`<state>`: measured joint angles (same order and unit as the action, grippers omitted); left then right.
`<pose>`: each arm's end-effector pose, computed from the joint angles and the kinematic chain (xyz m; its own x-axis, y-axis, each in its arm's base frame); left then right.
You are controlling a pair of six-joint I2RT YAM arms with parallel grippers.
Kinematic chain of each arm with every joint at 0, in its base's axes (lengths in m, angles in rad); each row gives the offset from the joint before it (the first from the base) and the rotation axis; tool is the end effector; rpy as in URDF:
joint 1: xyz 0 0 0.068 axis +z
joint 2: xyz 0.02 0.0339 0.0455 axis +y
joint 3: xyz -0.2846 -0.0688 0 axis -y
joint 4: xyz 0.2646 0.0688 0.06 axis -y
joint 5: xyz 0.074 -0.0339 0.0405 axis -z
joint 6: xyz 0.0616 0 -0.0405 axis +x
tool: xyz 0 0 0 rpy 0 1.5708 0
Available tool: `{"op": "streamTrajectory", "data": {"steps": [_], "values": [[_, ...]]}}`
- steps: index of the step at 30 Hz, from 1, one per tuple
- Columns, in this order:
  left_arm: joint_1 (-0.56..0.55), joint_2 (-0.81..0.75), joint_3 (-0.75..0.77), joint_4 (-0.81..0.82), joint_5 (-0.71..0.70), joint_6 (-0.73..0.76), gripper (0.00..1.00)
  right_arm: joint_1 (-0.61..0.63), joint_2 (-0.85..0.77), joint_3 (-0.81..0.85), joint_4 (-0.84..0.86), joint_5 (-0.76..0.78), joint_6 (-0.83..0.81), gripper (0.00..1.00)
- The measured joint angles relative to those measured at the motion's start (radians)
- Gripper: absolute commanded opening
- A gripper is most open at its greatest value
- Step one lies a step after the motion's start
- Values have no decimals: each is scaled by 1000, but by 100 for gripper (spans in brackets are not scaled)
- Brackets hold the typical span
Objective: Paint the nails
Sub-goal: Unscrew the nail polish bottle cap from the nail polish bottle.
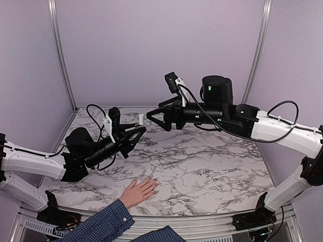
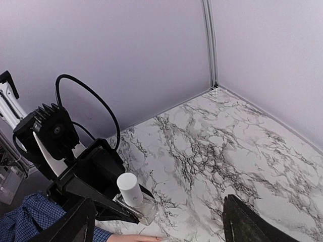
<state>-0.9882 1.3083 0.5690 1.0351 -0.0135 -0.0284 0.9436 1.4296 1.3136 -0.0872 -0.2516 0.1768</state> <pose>0.1722 -0.2599 0.2939 0.1368 -0.2592 -0.9561 0.8321 0.5538 -0.0311 0.2110 0.3172 0.3973 -0.2797 -0.0956 -0.9553 -0.8920 0.3939 0.2217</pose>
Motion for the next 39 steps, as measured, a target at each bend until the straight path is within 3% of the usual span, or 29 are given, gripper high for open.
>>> {"op": "streamTrajectory", "data": {"steps": [11, 25, 39], "values": [[0, 47, 0, -20, -48, 16, 0, 0, 55, 48, -62, 61, 82, 61], [0, 80, 3, -33, -67, 40, 0, 32, 181, 126, -95, 45, 107, 41], [0, 91, 24, -39, -72, 36, 0, 32, 195, 127, -94, 18, 104, 3]]}}
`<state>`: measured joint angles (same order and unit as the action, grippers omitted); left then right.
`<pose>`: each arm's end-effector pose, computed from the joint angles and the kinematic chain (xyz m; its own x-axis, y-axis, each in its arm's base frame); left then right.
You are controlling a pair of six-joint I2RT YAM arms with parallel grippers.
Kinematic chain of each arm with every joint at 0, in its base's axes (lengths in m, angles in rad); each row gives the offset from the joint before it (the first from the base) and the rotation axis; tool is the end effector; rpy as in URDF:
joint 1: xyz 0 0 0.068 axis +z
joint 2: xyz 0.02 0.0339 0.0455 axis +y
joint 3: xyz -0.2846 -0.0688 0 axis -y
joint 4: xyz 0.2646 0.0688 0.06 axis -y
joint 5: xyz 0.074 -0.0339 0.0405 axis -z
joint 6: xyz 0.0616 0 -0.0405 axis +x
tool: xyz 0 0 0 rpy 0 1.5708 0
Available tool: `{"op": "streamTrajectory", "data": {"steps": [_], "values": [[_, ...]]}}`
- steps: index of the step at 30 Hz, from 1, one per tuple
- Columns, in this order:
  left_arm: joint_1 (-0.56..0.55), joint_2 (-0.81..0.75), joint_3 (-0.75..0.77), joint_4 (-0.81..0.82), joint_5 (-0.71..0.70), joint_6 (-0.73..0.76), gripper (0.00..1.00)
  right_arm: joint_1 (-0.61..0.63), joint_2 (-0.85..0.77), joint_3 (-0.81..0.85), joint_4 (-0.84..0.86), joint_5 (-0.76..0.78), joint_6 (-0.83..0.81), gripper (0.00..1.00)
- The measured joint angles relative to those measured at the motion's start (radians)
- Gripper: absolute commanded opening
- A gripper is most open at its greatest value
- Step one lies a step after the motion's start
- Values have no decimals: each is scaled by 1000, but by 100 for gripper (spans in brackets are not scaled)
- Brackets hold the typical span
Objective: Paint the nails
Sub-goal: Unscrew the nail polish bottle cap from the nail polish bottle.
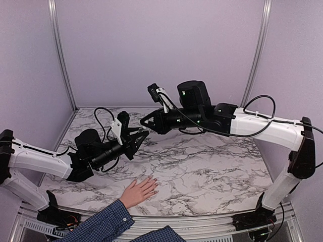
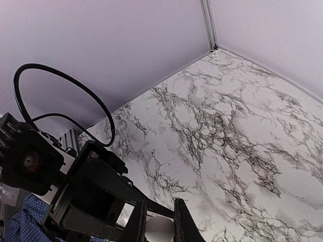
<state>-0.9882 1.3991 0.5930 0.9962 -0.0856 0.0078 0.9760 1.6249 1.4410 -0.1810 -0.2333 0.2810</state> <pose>0.1864 -0.2733 0.2701 0.1101 -0.1530 -0.9821 0.7850 0.6195 -0.0085 0.2301 0.3655 0.3605 -0.4491 -0.1824 -0.8746 -0.8350 0.4339 0.3383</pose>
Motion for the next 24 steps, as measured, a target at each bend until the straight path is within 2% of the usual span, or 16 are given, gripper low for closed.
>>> {"op": "streamTrajectory", "data": {"steps": [9, 24], "values": [[6, -21, 0, -7, 83, -27, 0, -4, -32, -36, 30, -50, -49, 0], [15, -104, 0, 24, 472, -121, 0, 6, -166, -126, 92, -341, -246, 0]]}}
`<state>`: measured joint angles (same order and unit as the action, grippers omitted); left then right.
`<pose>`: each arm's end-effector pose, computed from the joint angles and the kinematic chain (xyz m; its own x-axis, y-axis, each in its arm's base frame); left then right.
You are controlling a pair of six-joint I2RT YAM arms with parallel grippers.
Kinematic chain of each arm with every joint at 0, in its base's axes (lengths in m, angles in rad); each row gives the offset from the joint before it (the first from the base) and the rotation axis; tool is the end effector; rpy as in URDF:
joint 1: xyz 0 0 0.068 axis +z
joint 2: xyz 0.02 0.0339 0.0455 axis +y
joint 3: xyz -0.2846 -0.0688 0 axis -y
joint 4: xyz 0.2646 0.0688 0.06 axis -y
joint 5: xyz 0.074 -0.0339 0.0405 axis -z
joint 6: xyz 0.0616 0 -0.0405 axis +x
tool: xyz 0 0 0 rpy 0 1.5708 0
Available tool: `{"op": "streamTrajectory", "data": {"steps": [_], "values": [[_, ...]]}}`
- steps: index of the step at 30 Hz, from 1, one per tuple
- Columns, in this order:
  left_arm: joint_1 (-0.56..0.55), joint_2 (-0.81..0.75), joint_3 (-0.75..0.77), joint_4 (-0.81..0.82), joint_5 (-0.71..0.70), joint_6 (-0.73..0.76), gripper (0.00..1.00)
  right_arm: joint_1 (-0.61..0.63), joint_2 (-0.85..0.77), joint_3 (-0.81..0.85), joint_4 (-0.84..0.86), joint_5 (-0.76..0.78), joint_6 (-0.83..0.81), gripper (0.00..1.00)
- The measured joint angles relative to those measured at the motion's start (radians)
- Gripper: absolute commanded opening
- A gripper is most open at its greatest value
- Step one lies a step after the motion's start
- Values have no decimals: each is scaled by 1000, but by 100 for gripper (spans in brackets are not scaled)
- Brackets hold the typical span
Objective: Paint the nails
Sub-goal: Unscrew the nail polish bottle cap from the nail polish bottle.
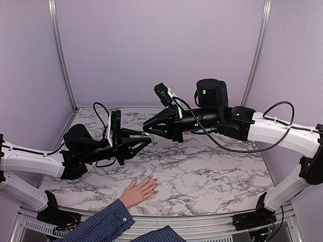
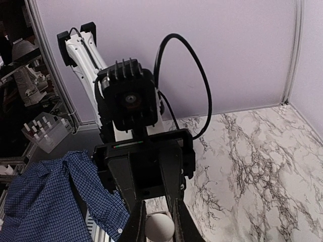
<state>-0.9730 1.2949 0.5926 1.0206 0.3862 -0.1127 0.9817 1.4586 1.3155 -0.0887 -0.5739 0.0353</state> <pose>0.1540 -0.2674 0.3032 0.0663 -0.2824 -0.9570 0.9807 0.1951 0.0103 0.1839 0.3353 0.3891 -0.1626 -0.1899 -0.9682 -0.9867 0.0340 0.1590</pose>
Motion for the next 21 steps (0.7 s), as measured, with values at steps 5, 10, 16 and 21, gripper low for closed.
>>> {"op": "streamTrajectory", "data": {"steps": [5, 10, 16, 21], "values": [[0, -7, 0, 27, 118, -53, 0, 1, -8, -11, 29, -122, -32, 0], [-11, -7, 8, 57, 219, -100, 0, 2, -8, -11, 46, -243, -68, 0], [-30, -6, 30, 60, 298, -134, 0, 7, -8, -11, 68, -363, -101, 1], [-34, -5, 39, 59, 320, -141, 0, 10, -8, -11, 76, -389, -120, 26]]}}
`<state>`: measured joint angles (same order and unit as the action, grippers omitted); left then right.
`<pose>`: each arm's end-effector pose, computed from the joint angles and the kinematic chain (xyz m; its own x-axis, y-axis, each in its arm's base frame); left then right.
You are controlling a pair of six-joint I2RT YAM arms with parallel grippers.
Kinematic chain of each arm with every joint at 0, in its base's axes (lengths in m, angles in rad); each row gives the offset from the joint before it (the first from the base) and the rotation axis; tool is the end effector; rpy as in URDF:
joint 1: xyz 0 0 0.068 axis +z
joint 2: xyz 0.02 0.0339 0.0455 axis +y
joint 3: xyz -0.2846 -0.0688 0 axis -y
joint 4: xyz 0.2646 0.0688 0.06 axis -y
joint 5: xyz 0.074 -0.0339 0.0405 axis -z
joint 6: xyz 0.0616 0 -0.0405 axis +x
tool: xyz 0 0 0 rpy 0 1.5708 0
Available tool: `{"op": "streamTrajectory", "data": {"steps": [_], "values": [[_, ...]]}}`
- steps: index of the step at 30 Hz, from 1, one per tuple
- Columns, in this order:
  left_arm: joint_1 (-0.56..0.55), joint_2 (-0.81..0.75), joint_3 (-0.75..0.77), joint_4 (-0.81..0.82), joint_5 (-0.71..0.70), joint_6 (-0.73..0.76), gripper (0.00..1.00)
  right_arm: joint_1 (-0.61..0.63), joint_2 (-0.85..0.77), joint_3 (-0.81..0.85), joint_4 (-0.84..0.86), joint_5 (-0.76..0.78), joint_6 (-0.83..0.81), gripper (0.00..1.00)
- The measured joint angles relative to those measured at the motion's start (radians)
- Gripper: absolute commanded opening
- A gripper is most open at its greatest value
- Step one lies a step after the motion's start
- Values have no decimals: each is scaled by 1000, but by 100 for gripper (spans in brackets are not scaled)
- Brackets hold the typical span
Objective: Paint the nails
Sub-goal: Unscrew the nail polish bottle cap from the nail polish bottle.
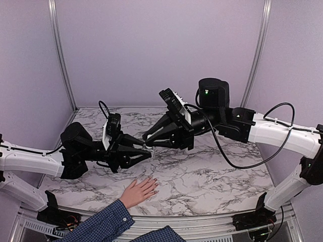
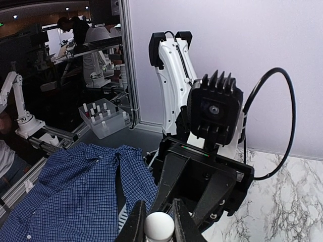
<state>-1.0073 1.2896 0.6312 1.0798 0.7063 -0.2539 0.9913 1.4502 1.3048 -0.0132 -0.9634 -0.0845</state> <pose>0.1250 -0.2727 0.3219 -0.0295 -0.3110 -0.9499 0.9836 -0.1782 0.0278 0.1570 0.3323 0.3998 -0.0084 -0.1008 -0.9949 -0.9256 -0.3758 0.0459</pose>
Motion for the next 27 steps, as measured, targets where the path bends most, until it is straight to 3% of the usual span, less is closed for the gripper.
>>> {"op": "streamTrajectory", "data": {"steps": [5, 10, 19, 27], "values": [[-7, -3, 0, 14, -27, 45, 0, 0, 0, 1, -18, 31, -3, 61], [-7, -11, -9, 20, -85, 87, 0, -1, -5, 2, -34, 81, 3, 77], [-6, -17, -40, 6, -246, 149, 0, -2, -40, 9, -59, 284, 26, 79], [-6, -17, -40, -27, -430, 188, 0, -11, -42, 34, -104, 581, 130, 72]]}}
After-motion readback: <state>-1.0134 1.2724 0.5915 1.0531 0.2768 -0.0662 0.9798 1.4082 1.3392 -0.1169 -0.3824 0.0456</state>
